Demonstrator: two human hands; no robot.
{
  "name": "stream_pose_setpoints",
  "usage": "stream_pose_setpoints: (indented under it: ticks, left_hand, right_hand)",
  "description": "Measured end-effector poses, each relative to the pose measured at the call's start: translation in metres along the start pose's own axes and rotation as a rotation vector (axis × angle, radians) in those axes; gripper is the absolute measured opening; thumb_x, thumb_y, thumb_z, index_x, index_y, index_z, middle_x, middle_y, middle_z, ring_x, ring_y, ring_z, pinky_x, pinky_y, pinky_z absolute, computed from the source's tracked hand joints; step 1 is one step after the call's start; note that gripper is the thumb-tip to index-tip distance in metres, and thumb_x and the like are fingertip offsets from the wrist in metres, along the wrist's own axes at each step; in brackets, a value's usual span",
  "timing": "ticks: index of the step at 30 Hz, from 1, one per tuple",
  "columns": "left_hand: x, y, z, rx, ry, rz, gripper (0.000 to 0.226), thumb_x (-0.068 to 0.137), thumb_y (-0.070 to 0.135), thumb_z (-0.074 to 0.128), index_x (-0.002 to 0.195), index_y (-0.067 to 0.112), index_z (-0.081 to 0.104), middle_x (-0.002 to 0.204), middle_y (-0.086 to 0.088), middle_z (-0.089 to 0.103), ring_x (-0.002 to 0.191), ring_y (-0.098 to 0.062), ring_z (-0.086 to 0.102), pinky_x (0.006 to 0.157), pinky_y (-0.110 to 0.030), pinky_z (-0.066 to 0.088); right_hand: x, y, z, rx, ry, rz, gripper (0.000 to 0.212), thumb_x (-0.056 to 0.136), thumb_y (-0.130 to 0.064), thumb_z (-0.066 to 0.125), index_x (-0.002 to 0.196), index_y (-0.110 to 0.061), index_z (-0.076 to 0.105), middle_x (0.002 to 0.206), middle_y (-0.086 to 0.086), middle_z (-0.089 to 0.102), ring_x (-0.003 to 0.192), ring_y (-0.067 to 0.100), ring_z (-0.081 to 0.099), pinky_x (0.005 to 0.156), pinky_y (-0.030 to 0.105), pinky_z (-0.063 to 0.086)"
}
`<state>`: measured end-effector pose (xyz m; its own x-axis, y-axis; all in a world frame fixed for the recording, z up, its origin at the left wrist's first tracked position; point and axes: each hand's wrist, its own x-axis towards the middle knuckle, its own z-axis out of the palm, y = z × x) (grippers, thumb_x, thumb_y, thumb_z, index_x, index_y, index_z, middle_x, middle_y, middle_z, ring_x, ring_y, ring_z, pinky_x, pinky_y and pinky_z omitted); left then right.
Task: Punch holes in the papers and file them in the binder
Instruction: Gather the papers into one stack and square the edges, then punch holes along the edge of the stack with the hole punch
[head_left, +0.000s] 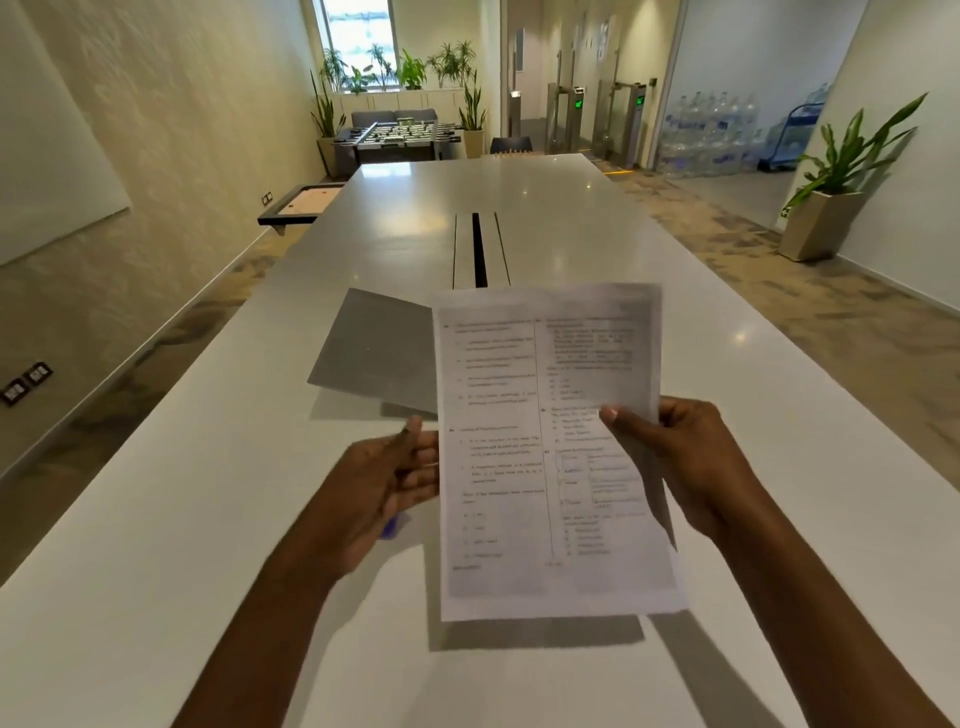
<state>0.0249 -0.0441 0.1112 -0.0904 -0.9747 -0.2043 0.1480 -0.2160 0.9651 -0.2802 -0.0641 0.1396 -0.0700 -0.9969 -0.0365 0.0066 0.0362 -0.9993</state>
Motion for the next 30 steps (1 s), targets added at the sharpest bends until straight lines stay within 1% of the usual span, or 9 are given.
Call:
stream_pose_setpoints:
  ticks: [3, 6, 9, 12, 15, 19, 22, 25, 30]
  left_hand:
    - [-0.002, -0.009, 0.006, 0.078, -0.046, -0.008, 0.041, 0.107, 0.028, 0.053, 0.121, -0.004, 0.075, 0.105, -0.025, 0.077, 0.065, -0.013, 0.074, 0.053, -0.015, 0.055]
    - [0.003, -0.022, 0.003, 0.162, -0.025, 0.020, 0.030, 0.105, 0.015, 0.060, 0.114, -0.011, 0.074, 0.108, -0.024, 0.080, 0.053, -0.009, 0.068, 0.050, -0.011, 0.050]
    - [0.006, -0.030, -0.001, 0.193, 0.038, -0.001, 0.026, 0.101, 0.014, 0.066, 0.109, -0.009, 0.075, 0.106, -0.021, 0.082, 0.062, -0.012, 0.074, 0.056, -0.015, 0.054]
    - [0.008, -0.040, -0.010, 0.175, 0.071, -0.039, 0.025, 0.100, 0.017, 0.068, 0.111, -0.004, 0.077, 0.111, -0.016, 0.082, 0.095, -0.030, 0.081, 0.083, -0.036, 0.066]
    - [0.007, -0.054, -0.018, 0.147, 0.079, -0.059, 0.027, 0.101, 0.017, 0.067, 0.114, -0.004, 0.076, 0.114, -0.015, 0.081, 0.105, -0.035, 0.079, 0.097, -0.050, 0.062]
    - [0.000, -0.070, -0.021, 0.100, 0.068, -0.123, 0.026, 0.100, 0.017, 0.068, 0.114, -0.002, 0.077, 0.112, -0.016, 0.082, 0.104, -0.034, 0.079, 0.094, -0.045, 0.064]
    - [-0.005, -0.073, -0.024, 0.186, 0.100, -0.122, 0.023, 0.101, 0.019, 0.068, 0.105, 0.000, 0.080, 0.098, -0.015, 0.084, 0.090, -0.031, 0.082, 0.079, -0.036, 0.067]
    - [0.000, -0.073, -0.037, 0.370, 0.351, -0.014, 0.016, 0.100, 0.015, 0.068, 0.092, 0.009, 0.082, 0.081, -0.009, 0.082, 0.074, -0.030, 0.079, 0.070, -0.043, 0.065]
    - [0.016, -0.065, -0.066, 0.681, 0.629, 0.143, 0.014, 0.101, 0.020, 0.068, 0.105, 0.014, 0.080, 0.095, 0.000, 0.079, 0.084, -0.015, 0.072, 0.066, -0.016, 0.047]
  right_hand:
    - [-0.001, 0.021, 0.003, 0.038, 0.019, 0.094, 0.017, 0.088, -0.012, 0.078, 0.102, -0.003, 0.078, 0.092, 0.014, 0.081, 0.078, 0.028, 0.080, 0.066, 0.034, 0.066]
    - [-0.001, 0.037, 0.005, 0.051, -0.005, 0.131, 0.016, 0.088, -0.013, 0.078, 0.102, -0.005, 0.078, 0.092, 0.010, 0.082, 0.078, 0.026, 0.080, 0.063, 0.030, 0.064]
    - [-0.001, 0.043, 0.007, 0.081, -0.045, 0.146, 0.016, 0.089, -0.013, 0.076, 0.104, -0.006, 0.077, 0.094, 0.009, 0.082, 0.081, 0.027, 0.080, 0.065, 0.031, 0.064]
    - [0.000, 0.053, 0.009, 0.104, -0.133, 0.197, 0.024, 0.090, -0.016, 0.075, 0.113, -0.008, 0.075, 0.105, 0.009, 0.081, 0.092, 0.030, 0.079, 0.079, 0.043, 0.065]
    - [-0.003, 0.067, 0.012, 0.095, -0.198, 0.267, 0.026, 0.091, -0.017, 0.074, 0.116, -0.009, 0.073, 0.111, 0.010, 0.080, 0.098, 0.033, 0.078, 0.087, 0.051, 0.062]
    - [-0.007, 0.086, 0.017, 0.053, -0.172, 0.335, 0.023, 0.092, -0.013, 0.073, 0.114, -0.005, 0.074, 0.107, 0.014, 0.080, 0.095, 0.035, 0.078, 0.087, 0.053, 0.062]
    - [-0.010, 0.098, 0.020, 0.033, -0.148, 0.391, 0.021, 0.092, -0.012, 0.074, 0.111, -0.004, 0.075, 0.102, 0.014, 0.081, 0.090, 0.035, 0.079, 0.079, 0.049, 0.065]
    - [-0.011, 0.106, 0.022, 0.027, -0.104, 0.409, 0.018, 0.091, -0.011, 0.075, 0.108, -0.004, 0.076, 0.097, 0.013, 0.081, 0.086, 0.032, 0.080, 0.069, 0.039, 0.066]
    - [-0.008, 0.121, 0.033, 0.010, -0.041, 0.431, 0.019, 0.090, -0.011, 0.077, 0.108, -0.004, 0.076, 0.097, 0.012, 0.082, 0.083, 0.030, 0.080, 0.067, 0.038, 0.066]
